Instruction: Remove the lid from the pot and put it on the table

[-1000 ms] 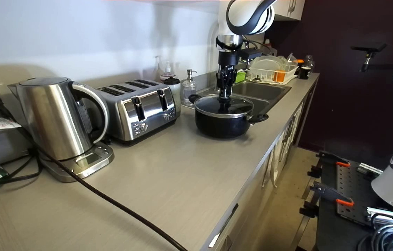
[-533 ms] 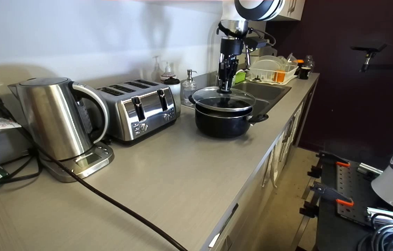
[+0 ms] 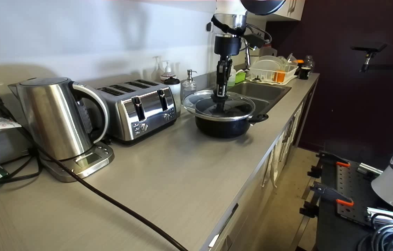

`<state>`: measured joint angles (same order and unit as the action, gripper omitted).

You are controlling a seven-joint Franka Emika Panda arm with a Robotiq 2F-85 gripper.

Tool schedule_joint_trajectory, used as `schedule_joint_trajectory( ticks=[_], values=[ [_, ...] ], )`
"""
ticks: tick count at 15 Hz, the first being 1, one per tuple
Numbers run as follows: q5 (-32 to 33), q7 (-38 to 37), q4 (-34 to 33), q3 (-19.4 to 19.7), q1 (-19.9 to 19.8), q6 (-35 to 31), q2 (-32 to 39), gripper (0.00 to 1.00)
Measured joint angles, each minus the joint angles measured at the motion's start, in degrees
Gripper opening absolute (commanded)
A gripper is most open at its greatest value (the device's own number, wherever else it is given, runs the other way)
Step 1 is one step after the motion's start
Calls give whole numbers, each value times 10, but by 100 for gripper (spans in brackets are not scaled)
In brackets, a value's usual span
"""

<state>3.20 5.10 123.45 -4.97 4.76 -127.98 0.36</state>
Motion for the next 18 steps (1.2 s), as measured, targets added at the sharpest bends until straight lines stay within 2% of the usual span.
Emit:
schedule_joint_trajectory(
  ticks=[6, 10, 18],
  values=[
    [27, 0, -1, -50, 51, 0, 6, 25],
    [39, 0, -10, -71, 76, 0, 44, 25],
    [42, 34, -45, -73, 80, -2, 157, 25]
  ],
)
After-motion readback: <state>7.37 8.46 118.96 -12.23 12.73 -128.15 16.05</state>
